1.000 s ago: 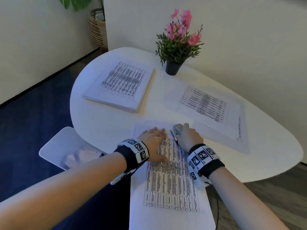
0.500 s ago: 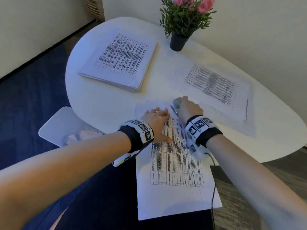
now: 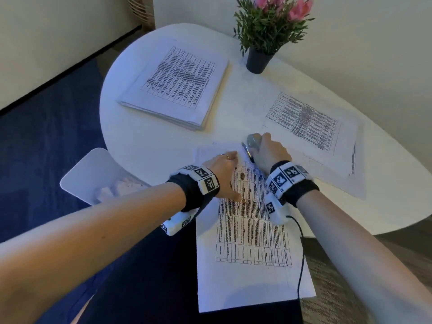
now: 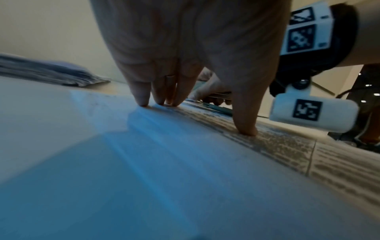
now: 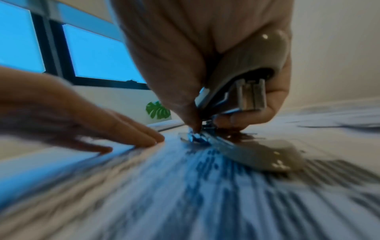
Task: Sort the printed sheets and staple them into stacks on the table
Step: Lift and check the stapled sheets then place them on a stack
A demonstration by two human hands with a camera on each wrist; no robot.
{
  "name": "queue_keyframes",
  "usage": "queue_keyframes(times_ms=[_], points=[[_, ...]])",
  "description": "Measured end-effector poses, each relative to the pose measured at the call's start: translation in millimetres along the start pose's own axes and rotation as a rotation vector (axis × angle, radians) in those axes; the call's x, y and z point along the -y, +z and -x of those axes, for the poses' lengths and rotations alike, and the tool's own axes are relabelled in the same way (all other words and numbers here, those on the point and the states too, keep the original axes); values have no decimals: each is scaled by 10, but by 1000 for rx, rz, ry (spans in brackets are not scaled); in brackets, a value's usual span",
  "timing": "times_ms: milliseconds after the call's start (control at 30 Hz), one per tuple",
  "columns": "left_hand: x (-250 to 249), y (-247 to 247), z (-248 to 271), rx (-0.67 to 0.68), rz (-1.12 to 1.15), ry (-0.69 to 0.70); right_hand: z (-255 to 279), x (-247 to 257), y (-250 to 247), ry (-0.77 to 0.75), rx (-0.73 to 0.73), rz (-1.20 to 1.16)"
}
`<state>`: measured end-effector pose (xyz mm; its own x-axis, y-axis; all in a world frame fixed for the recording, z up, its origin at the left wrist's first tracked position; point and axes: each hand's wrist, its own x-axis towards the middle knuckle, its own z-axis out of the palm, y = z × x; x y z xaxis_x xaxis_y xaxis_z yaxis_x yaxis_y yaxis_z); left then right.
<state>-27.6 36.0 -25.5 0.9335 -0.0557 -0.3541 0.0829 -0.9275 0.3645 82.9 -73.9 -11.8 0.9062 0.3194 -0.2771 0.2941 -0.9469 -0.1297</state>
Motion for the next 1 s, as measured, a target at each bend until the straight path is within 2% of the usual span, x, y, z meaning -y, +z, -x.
queue_keyframes(times_ms=[100,300,367,533,600,667,733,900,1000], points=[[43,0,30,-19,18,-32,113,-89,97,-83,-23,131],[18,-12,21,-18,28,-37,169,-52,72,-140,-65,212],[16,-4,11,-19,30,-39,176,10,90,-95,-78,188],[-6,-19,21,-38,29,-57,76,263,150,163,-19,-52],[-4,-29,32,-44,18,-60,46,274,149,99,-45,4],[-5,-32,35,-44,-1,-57,11,236,130,-76,-97,166],[-13,-34,29,-41,-11,-52,-22,204,119,-151,-142,234],[-7,-43,55,-58,9,-46,-83,369,78,57,-51,37],[-11,-39,57,-65,48,-58,-202,461,-45,95,3,-99]])
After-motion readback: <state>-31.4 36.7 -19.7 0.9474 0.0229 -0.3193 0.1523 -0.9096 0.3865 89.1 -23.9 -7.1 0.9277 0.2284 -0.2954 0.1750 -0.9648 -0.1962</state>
